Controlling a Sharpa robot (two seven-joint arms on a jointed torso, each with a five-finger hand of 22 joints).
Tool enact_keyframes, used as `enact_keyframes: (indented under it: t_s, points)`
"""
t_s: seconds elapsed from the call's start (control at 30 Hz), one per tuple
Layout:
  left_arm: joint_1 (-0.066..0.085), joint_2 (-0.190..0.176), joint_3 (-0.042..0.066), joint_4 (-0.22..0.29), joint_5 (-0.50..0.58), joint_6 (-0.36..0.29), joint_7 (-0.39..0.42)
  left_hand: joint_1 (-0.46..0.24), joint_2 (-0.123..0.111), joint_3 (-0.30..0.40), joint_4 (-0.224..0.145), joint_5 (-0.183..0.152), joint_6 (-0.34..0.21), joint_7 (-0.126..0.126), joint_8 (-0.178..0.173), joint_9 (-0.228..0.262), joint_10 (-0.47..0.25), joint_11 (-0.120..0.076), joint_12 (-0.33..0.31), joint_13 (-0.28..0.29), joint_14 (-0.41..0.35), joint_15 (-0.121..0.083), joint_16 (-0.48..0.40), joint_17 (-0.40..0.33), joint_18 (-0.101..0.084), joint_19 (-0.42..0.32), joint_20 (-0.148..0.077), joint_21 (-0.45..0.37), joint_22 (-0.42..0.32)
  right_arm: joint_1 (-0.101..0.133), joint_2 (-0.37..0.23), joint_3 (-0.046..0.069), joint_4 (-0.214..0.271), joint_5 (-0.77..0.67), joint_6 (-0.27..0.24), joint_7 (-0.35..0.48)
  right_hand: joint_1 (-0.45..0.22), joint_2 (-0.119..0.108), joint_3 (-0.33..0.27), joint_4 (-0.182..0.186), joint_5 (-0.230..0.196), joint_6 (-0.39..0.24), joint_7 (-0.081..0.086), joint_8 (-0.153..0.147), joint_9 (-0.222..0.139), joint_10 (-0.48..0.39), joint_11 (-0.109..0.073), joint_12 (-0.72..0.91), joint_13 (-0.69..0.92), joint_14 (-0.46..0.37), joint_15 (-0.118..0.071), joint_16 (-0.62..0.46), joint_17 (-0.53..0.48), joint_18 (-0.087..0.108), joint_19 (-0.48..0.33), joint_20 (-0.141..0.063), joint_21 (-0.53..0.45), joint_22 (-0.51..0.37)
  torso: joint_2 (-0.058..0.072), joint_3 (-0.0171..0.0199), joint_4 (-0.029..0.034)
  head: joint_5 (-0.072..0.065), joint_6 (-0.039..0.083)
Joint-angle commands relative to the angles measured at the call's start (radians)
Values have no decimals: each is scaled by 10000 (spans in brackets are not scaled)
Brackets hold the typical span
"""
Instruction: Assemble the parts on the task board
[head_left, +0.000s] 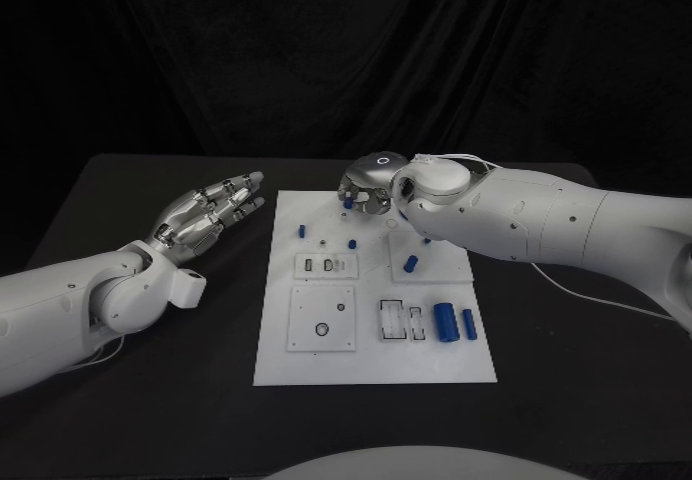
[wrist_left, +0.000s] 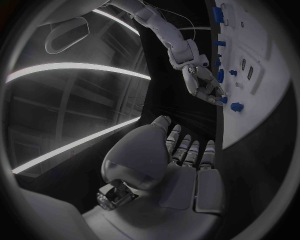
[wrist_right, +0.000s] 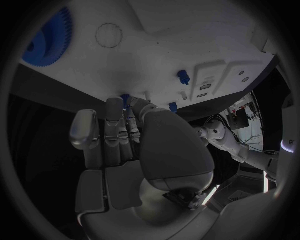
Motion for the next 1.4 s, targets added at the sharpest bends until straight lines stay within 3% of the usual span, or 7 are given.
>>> enact_keyframes:
  t_s: [0.03,0.53,0.73,0.87,0.93,1.03,1.4]
  points:
    - [-9,30,10,-5,11,158,1689,83,6,83,-23,51,2,29,36,7,-16,34,3,-3,-27,38,-18,3,-12,-16,46,19,10,-29,-63,2,67,-40,-241,-131,-55,-107,52,-25,-30,-512,-134,-71,-175,-572,116,-259,-53,-255,68,-264,-315,94,-248,43,-265,-195,-4,-3,-12,7,11]
    - [-11,-279,9,114,11,99,1648,78,6,110,-41,52,-3,32,32,7,-23,34,3,-4,-25,40,-18,5,-9,-16,50,19,10,825,-1799,0,1789,-40,-772,-621,-361,-66,-470,45,-290,-890,-561,36,-531,-985,214,20,258,-534,168,-601,-757,189,-503,164,-781,-447,-11,1,-14,-46,105]
    - [-15,-368,9,130,11,89,1650,77,3,116,-48,52,2,34,34,8,-23,35,4,-3,-22,41,-16,6,-8,-12,52,21,11,1078,-3304,-50,3035,-39,-540,-842,-969,96,-789,531,-607,-268,-135,123,-595,709,37,1107,827,-211,64,-453,-529,138,-203,93,-681,-224,-32,7,-62,-79,78]
    - [-26,-374,9,115,11,135,1652,77,3,116,-48,52,2,34,34,8,-23,35,4,-3,-22,41,-16,6,-8,-12,52,21,11,1071,-3907,-125,3232,89,-303,-982,-1110,200,-1103,659,-776,142,126,-50,-795,850,-614,3934,3309,-176,-202,-1020,-977,131,-287,-204,-1175,-456,-54,-5,-95,-94,74]
    - [-33,-373,9,103,11,160,1649,76,0,127,-58,54,-7,35,31,7,-27,37,-1,-4,-22,45,-16,7,-7,-13,56,20,11,1018,-4070,-144,3236,166,-241,-1031,-1131,180,-1198,707,-901,151,204,-10,-868,912,-599,4999,4254,298,-230,-132,429,100,10,-210,-876,-110,-58,-11,-111,-95,76]
    - [-46,-360,9,75,11,198,1644,73,3,150,-73,55,-16,38,28,6,-36,42,-9,-6,-20,52,-16,7,-6,-14,64,20,10,901,-4230,-163,3185,244,-125,-1117,-1357,229,-1537,896,-1039,251,216,-24,-960,3108,-770,10902,10644,2016,-347,3796,6634,-182,735,-303,284,1059,-60,-19,-125,-88,72]
    - [-84,-324,9,21,11,305,1616,63,10,201,-102,53,-39,42,19,4,-51,55,-21,-8,-11,72,-12,12,-5,-10,81,21,12,474,-4105,-179,2859,319,-202,-1262,-2082,399,-2236,1301,-988,414,358,5,-911,6033,-692,14092,14737,3186,-298,5492,9655,-478,1570,-250,1514,2250,-44,6,-142,-28,67]
